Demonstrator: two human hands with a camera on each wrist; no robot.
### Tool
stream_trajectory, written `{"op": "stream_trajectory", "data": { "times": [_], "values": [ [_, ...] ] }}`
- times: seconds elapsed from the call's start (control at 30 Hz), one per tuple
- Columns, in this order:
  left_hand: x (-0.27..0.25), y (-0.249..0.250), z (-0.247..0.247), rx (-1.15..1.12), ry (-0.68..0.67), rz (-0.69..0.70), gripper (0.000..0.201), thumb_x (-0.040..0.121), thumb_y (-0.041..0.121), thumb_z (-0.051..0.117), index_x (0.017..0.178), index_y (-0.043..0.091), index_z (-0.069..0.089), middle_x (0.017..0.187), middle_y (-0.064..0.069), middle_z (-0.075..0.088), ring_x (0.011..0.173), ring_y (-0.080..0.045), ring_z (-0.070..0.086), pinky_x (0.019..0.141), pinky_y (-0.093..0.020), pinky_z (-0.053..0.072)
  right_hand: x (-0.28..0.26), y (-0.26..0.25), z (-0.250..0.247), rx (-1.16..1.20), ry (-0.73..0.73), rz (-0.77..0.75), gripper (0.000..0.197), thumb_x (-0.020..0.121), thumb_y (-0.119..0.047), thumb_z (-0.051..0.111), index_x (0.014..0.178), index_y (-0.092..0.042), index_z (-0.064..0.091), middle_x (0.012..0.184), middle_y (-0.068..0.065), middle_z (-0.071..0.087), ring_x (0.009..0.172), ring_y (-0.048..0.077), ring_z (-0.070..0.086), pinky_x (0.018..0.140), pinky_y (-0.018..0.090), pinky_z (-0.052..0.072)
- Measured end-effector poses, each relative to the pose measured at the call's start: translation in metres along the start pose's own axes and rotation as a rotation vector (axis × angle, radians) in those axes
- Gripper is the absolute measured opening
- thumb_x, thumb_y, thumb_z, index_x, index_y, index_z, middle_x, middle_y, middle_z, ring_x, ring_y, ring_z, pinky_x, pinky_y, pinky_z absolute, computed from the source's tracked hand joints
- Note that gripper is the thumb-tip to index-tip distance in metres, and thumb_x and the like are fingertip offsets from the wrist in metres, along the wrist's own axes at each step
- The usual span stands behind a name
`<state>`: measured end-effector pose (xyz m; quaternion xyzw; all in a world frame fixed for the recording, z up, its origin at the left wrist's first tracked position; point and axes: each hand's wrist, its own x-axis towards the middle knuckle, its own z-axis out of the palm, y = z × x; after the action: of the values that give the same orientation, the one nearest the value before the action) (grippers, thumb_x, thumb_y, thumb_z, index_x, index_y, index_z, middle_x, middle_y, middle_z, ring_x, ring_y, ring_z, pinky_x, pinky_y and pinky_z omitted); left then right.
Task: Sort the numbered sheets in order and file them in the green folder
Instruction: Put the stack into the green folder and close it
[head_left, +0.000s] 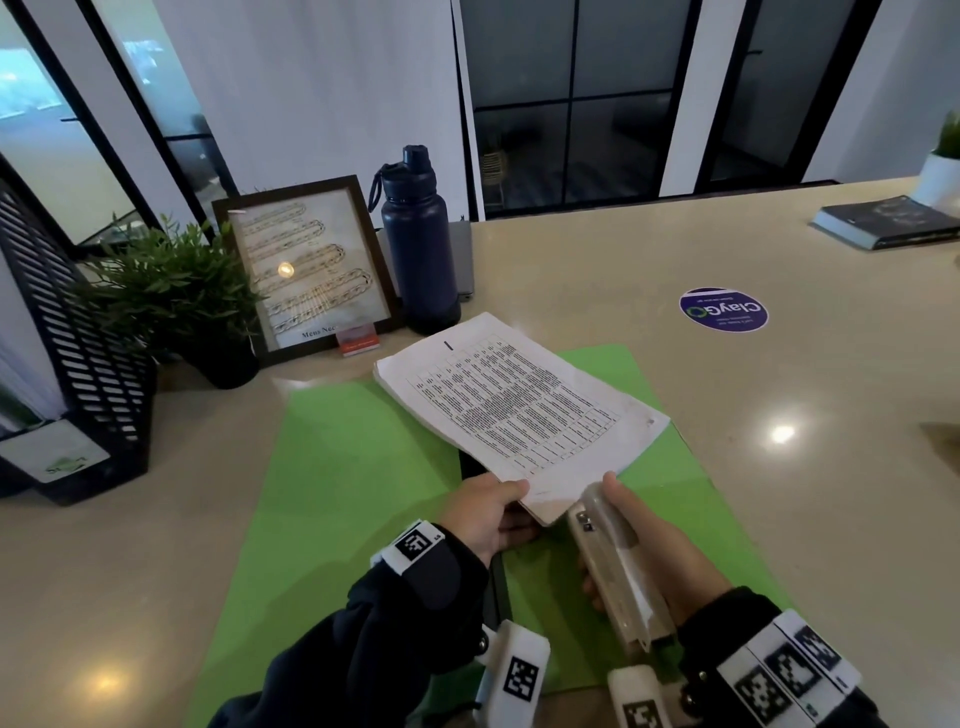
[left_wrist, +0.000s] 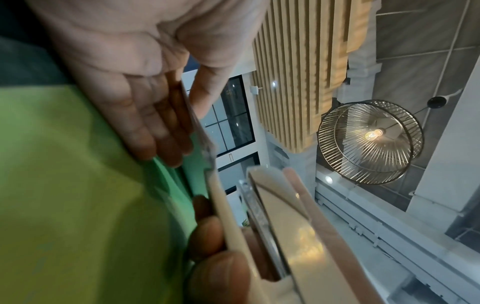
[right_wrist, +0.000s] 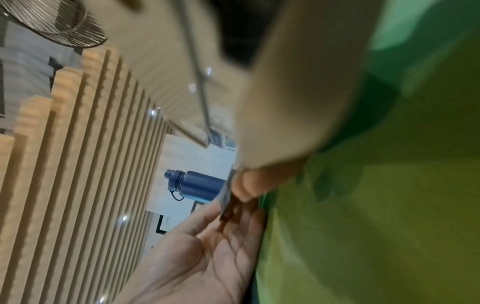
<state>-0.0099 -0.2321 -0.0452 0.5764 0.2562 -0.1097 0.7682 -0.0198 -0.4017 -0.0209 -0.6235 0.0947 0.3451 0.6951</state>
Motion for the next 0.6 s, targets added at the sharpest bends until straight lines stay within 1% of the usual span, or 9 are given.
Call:
{"op": "stream_trajectory", "data": {
  "times": [0.03, 0.07, 0.13, 0.2, 0.33, 0.43, 0.5, 0.6],
  "values": [
    [0.001, -0.001, -0.002, -0.007, 0.014, 0.008, 0.018, 0.091, 0.004, 0.052, 0.109, 0.006, 0.057, 0.092, -0.009, 0.067, 0.072, -0.022, 0.064, 0.058, -0.029, 0.056, 0.001, -0.001, -0.003, 0.007, 0.044, -0.016, 0.066, 0.073, -0.063, 0.052, 0.079, 0.002, 0.061, 0.057, 0.015, 0.058, 0.044, 0.026, 0.056, 0.046, 0.027, 0.048],
    [0.001, -0.002, -0.003, -0.017, 0.028, 0.014, 0.019, 0.091, 0.003, 0.052, 0.109, 0.006, 0.057, 0.094, -0.01, 0.067, 0.073, -0.022, 0.065, 0.056, -0.029, 0.057, 0.001, -0.002, -0.006, 0.018, 0.086, -0.033, 0.064, 0.075, -0.062, 0.052, 0.078, 0.001, 0.061, 0.055, 0.015, 0.058, 0.042, 0.025, 0.056, 0.044, 0.025, 0.048],
    [0.001, -0.004, -0.006, -0.047, 0.05, 0.01, 0.017, 0.09, 0.001, 0.053, 0.106, 0.006, 0.057, 0.097, -0.01, 0.068, 0.077, -0.024, 0.066, 0.058, -0.029, 0.058, 0.003, -0.006, -0.011, 0.046, 0.155, -0.07, 0.058, 0.083, -0.057, 0.049, 0.077, 0.0, 0.061, 0.051, 0.012, 0.058, 0.039, 0.023, 0.056, 0.041, 0.024, 0.048],
    [0.0, -0.005, -0.007, -0.058, 0.057, 0.014, 0.017, 0.087, 0.001, 0.058, 0.104, 0.005, 0.057, 0.099, -0.011, 0.069, 0.078, -0.024, 0.067, 0.058, -0.029, 0.059, 0.004, -0.009, -0.014, 0.043, 0.19, -0.09, 0.055, 0.085, -0.055, 0.049, 0.079, -0.002, 0.062, 0.051, 0.011, 0.058, 0.039, 0.022, 0.056, 0.04, 0.025, 0.048],
    [0.0, -0.006, -0.002, 0.041, 0.052, 0.042, 0.029, 0.08, 0.004, 0.069, 0.104, 0.012, 0.054, 0.104, -0.007, 0.068, 0.082, -0.022, 0.068, 0.058, -0.028, 0.056, 0.006, -0.008, -0.012, -0.004, 0.174, -0.076, 0.059, 0.084, -0.06, 0.048, 0.083, -0.002, 0.062, 0.053, 0.012, 0.06, 0.042, 0.023, 0.057, 0.043, 0.026, 0.048],
    [0.003, -0.006, 0.001, 0.07, 0.059, 0.061, 0.038, 0.078, -0.002, 0.068, 0.111, 0.012, 0.053, 0.108, -0.008, 0.066, 0.088, -0.024, 0.067, 0.058, -0.029, 0.056, 0.002, -0.009, -0.008, 0.001, 0.146, -0.073, 0.059, 0.084, -0.059, 0.048, 0.085, -0.001, 0.061, 0.055, 0.013, 0.059, 0.042, 0.023, 0.057, 0.043, 0.026, 0.048],
    [0.004, -0.007, 0.001, 0.064, 0.069, 0.065, 0.037, 0.078, -0.005, 0.067, 0.109, 0.012, 0.053, 0.11, -0.009, 0.065, 0.092, -0.026, 0.066, 0.058, -0.03, 0.057, 0.0, -0.009, -0.008, 0.011, 0.141, -0.076, 0.059, 0.085, -0.058, 0.048, 0.086, -0.001, 0.061, 0.057, 0.013, 0.059, 0.043, 0.023, 0.057, 0.044, 0.025, 0.048],
    [0.001, -0.007, -0.002, 0.087, 0.073, 0.075, 0.034, 0.078, -0.006, 0.066, 0.101, 0.015, 0.054, 0.111, -0.009, 0.065, 0.097, -0.028, 0.064, 0.063, -0.033, 0.057, -0.002, -0.007, -0.009, 0.018, 0.121, -0.105, 0.058, 0.084, -0.057, 0.048, 0.091, -0.001, 0.061, 0.061, 0.013, 0.06, 0.046, 0.023, 0.058, 0.047, 0.026, 0.049]
  ]
}}
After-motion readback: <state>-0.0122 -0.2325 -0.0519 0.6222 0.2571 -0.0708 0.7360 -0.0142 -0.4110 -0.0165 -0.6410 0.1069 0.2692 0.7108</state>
